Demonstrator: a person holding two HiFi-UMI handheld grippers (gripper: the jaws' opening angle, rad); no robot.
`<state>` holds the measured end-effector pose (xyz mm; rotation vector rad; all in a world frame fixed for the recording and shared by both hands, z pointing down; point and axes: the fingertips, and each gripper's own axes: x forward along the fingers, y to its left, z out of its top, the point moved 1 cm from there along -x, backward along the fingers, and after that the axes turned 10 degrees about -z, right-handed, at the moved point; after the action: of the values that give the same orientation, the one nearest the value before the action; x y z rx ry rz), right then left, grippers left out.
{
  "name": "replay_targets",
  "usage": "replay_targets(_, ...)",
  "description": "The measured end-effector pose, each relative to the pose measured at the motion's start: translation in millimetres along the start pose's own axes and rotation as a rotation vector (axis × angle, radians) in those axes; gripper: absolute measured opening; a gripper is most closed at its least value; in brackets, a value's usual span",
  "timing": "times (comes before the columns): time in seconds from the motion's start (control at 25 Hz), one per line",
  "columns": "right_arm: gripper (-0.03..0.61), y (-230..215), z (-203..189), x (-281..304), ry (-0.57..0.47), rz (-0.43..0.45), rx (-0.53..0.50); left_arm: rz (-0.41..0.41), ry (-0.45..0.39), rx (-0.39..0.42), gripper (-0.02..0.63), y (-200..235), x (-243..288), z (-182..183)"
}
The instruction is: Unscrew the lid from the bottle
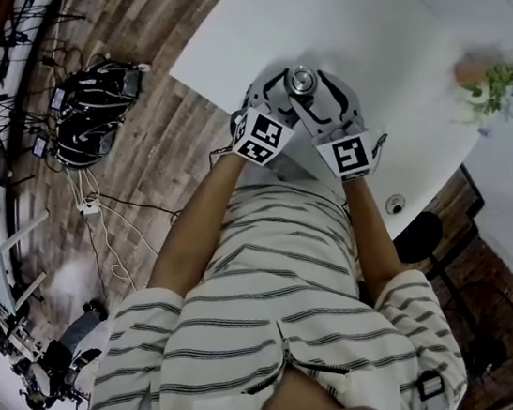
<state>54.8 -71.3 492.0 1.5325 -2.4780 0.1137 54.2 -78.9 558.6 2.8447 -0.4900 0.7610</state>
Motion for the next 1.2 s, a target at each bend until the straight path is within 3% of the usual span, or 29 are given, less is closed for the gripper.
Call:
replay_targets(0.08,0.27,-3.0,-0.7,0.6,0.003,-0.048,0.02,-0.001,0.0,0.0,0.316,-0.6,0.2,0.4)
replay_targets(0.4,0.249,2.4,-3.6,8.8,0.04,-0.103,-0.018,0.0,0.003,-0.003,0.316,-1.8,-0.6,-1.4)
replay_targets(0.68,0.247,1.9,-3.7,7.0,0.024,-0.071,-0.034,0.004,-0.004,0.004,0.316,-1.7,-0.7,-0.4)
replay_targets(0.92,0.244,2.7,-3.5,5.7,0.023,0.019,-0.042,0.003,-0.002,0.002,0.316,-0.9,-2.3,-0.9)
replay_targets(1.2,0.242,0.7,-7.1,4.8,-0.017,0.241,-0.079,0.0,0.004,0.002,0.316,-1.3,1.9,-3.6)
